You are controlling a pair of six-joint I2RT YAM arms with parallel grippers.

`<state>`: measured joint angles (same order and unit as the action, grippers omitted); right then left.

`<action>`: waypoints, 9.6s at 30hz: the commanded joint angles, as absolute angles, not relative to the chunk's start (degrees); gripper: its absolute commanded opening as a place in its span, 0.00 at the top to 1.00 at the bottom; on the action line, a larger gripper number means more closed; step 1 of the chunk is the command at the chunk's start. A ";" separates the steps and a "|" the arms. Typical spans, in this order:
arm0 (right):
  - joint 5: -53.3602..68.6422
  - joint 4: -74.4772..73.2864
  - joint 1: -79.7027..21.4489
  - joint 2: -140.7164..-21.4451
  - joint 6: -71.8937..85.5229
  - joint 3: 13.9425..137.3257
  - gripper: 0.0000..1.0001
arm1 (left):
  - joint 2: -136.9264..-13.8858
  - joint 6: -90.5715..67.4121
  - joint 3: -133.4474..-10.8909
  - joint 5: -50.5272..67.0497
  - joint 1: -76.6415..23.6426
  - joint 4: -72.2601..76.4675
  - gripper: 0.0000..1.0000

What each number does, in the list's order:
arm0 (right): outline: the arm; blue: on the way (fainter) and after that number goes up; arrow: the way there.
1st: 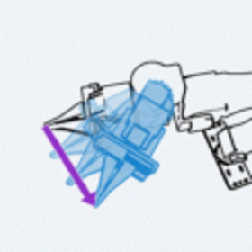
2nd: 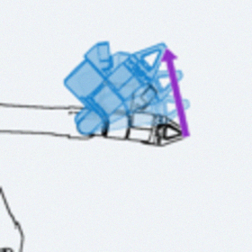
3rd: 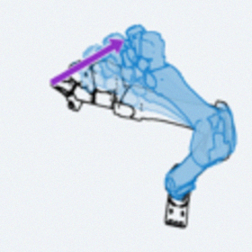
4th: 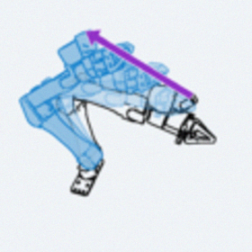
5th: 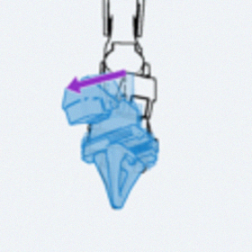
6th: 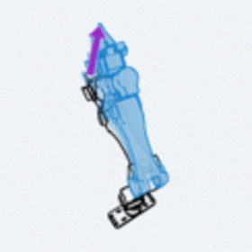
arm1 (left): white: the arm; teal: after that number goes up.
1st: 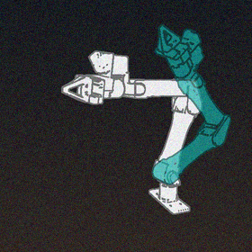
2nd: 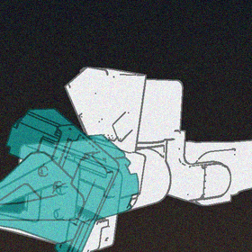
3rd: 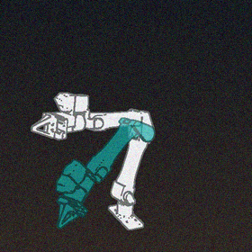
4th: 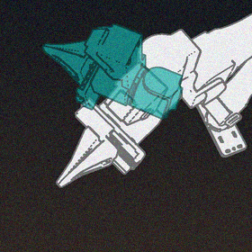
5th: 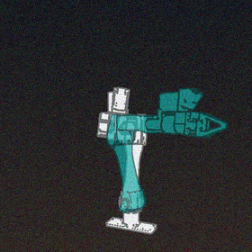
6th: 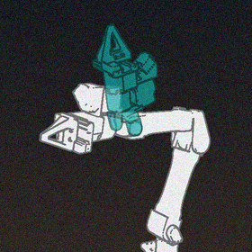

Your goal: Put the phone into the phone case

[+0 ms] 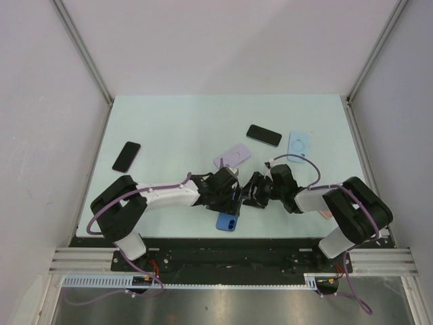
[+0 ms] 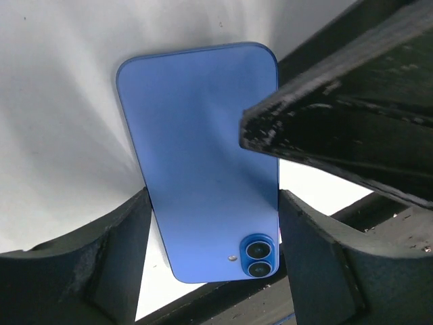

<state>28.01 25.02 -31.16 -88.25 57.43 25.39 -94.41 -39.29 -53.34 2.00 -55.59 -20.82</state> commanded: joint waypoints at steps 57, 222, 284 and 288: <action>21.71 -17.49 -17.93 -46.41 35.86 25.75 1.00 | -122.26 18.20 -94.31 -2.03 -37.89 -29.44 0.03; 12.74 -1.41 -12.30 -42.45 44.91 12.04 1.00 | -118.65 16.62 -82.27 5.63 -45.62 -32.78 0.05; 9.58 29.27 -14.06 -62.58 65.38 8.96 1.00 | -110.92 1.15 -76.03 34.36 -40.87 -32.52 0.00; 9.67 30.50 -14.85 -62.49 67.06 8.88 1.00 | -107.94 -2.10 -75.24 33.93 -38.42 -29.97 0.00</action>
<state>10.83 27.16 -13.89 -63.70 63.99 8.10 -112.55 -0.19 -75.83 34.72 -41.15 -31.66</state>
